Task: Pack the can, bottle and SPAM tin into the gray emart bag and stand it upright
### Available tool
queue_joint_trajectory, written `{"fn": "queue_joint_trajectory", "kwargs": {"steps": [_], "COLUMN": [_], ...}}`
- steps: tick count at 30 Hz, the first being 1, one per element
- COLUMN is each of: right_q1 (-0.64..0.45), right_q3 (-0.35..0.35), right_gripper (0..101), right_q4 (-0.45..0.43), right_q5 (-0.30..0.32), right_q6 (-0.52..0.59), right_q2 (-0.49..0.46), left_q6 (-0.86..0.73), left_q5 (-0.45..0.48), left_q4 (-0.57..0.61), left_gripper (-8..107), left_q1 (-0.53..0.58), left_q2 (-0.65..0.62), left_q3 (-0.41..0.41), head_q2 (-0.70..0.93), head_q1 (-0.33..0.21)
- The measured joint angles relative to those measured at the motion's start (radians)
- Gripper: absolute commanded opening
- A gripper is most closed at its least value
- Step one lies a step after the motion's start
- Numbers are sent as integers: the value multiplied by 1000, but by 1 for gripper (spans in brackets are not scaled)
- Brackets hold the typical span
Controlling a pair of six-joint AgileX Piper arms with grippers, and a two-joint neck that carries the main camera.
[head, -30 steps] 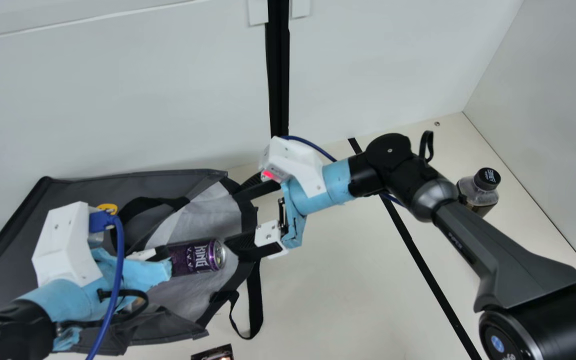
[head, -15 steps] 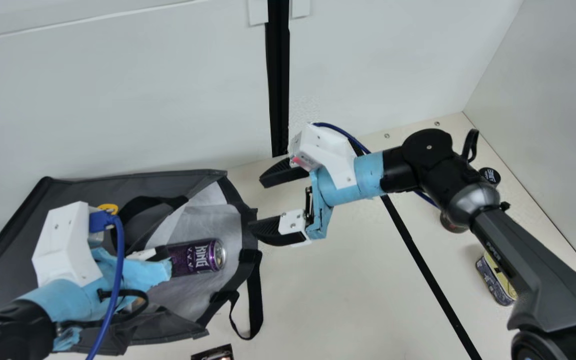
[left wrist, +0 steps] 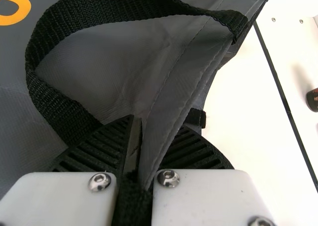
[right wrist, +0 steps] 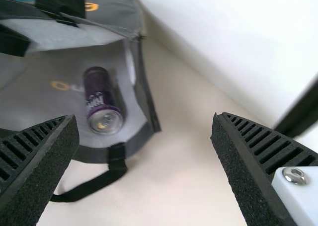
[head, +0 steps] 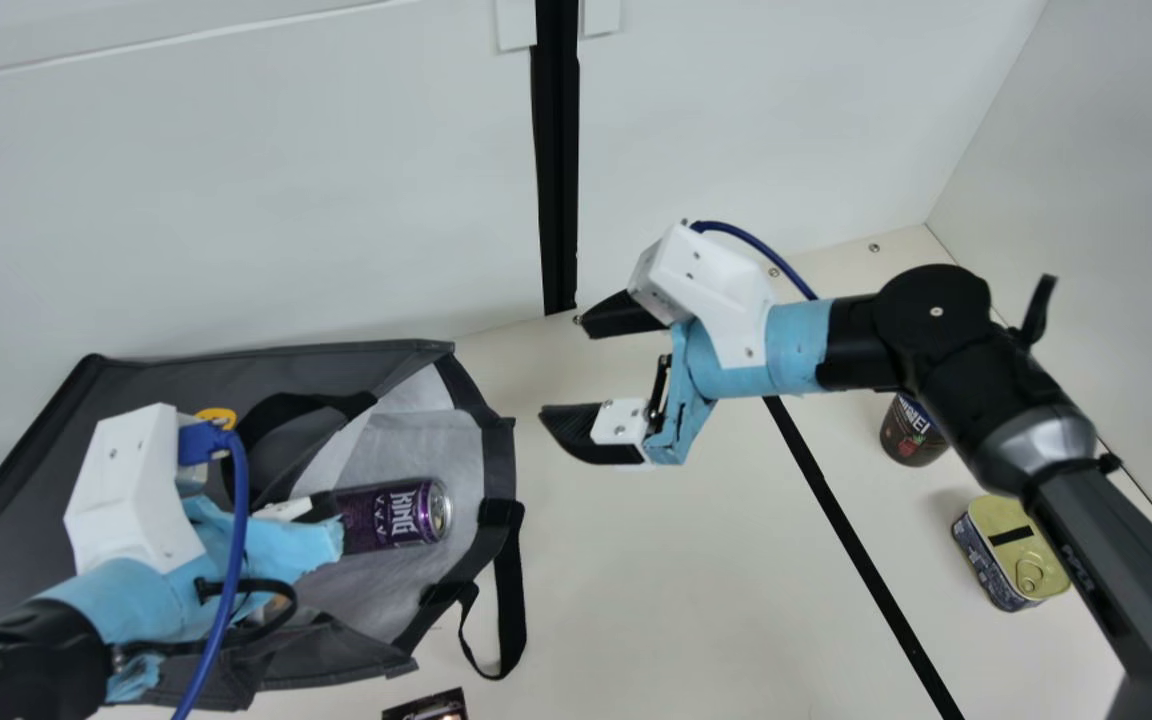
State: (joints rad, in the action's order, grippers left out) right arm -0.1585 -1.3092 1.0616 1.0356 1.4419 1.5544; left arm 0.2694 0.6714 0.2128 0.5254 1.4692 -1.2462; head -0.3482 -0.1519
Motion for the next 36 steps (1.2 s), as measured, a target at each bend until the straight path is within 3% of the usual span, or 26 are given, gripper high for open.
{"fn": "queue_joint_trajectory", "kwargs": {"steps": [16,25,36], "right_q1": [-82,-116,-144], "right_q3": [61,76,88], "right_gripper": [95,95,95], "right_q4": [-213,-397,-648], "right_q5": [-160,-235,-274], "right_q6": [-179,-354,-602], "right_q2": [-166,-233,-304], "left_q6": [0,0,0], "left_q5": [0,0,0], "left_q4": [0,0,0], "left_gripper": [-8,-8,-8], "left_q1": [0,0,0], "left_q2": [0,0,0], "left_q3": [0,0,0], "head_q2": [0,2,0], "head_q1": [0,0,2]}}
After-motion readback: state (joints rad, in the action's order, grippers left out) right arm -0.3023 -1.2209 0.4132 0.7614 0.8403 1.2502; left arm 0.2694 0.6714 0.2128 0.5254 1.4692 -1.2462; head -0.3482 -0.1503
